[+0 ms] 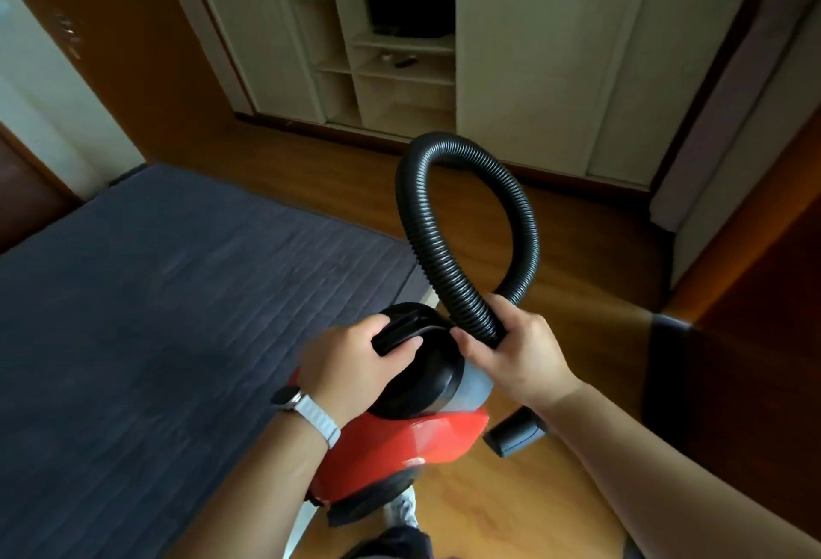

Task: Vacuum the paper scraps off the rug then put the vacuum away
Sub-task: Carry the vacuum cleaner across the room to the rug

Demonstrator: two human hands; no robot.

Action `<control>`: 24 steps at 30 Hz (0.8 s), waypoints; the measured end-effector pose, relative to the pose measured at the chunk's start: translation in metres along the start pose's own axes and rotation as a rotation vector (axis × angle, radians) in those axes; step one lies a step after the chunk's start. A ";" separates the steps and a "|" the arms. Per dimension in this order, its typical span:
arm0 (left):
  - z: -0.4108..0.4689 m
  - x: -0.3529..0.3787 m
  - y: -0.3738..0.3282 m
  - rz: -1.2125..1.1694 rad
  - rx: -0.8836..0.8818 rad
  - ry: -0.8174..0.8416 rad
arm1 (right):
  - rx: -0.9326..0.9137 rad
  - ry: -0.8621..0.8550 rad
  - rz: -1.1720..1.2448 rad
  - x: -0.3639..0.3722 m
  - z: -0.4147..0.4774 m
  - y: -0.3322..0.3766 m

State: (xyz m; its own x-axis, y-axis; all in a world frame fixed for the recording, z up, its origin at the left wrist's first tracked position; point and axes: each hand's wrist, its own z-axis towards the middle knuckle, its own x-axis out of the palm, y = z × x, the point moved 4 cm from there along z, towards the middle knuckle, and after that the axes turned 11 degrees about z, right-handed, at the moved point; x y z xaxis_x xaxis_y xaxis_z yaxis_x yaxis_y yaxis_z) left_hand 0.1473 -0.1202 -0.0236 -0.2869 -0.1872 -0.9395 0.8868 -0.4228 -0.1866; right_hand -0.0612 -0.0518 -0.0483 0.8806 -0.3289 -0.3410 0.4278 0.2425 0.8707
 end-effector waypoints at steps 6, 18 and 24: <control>0.077 0.043 -0.012 -0.095 0.067 0.081 | 0.069 -0.068 -0.048 -0.019 0.051 -0.039; 0.266 0.106 -0.010 -0.200 0.194 0.257 | 0.192 -0.219 -0.167 -0.039 0.192 -0.096; 0.335 0.124 -0.028 -0.179 0.269 0.226 | 0.186 -0.278 -0.183 -0.055 0.240 -0.126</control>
State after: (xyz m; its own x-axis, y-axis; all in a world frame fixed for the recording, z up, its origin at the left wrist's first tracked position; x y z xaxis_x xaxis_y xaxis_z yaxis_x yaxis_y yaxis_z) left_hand -0.0344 -0.4291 -0.0387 -0.3147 0.0974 -0.9442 0.6951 -0.6537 -0.2991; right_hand -0.2127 -0.2836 -0.0539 0.6936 -0.5926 -0.4096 0.5056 -0.0046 0.8627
